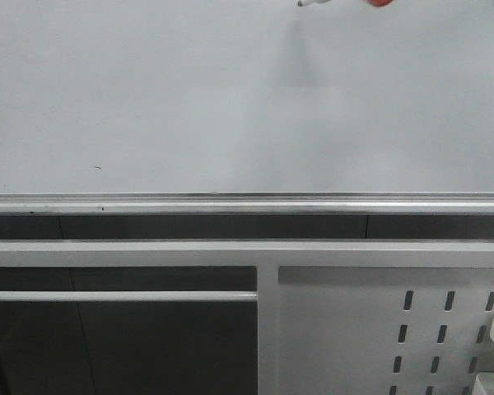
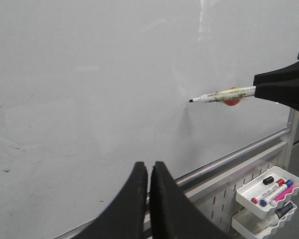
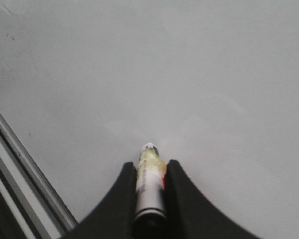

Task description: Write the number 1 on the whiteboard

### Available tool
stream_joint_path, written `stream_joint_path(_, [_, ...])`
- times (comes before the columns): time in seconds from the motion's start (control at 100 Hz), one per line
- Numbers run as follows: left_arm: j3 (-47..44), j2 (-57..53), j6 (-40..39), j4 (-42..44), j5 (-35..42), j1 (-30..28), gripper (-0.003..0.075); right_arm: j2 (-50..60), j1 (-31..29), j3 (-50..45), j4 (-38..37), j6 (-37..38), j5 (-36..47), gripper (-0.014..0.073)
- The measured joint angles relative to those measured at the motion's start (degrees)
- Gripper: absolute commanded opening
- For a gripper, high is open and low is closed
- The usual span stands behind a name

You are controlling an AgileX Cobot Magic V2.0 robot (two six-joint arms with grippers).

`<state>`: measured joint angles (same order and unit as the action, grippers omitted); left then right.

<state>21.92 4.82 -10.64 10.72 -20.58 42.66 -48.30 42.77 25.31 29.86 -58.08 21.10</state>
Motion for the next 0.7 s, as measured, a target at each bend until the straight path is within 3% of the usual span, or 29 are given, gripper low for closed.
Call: stream_joint_path(0.7, [0.0, 0.0, -0.03, 0.0, 0.09, 0.0, -0.002, -3.98, 0.24, -0.02, -0.09, 0.22, 4.61, -0.0069])
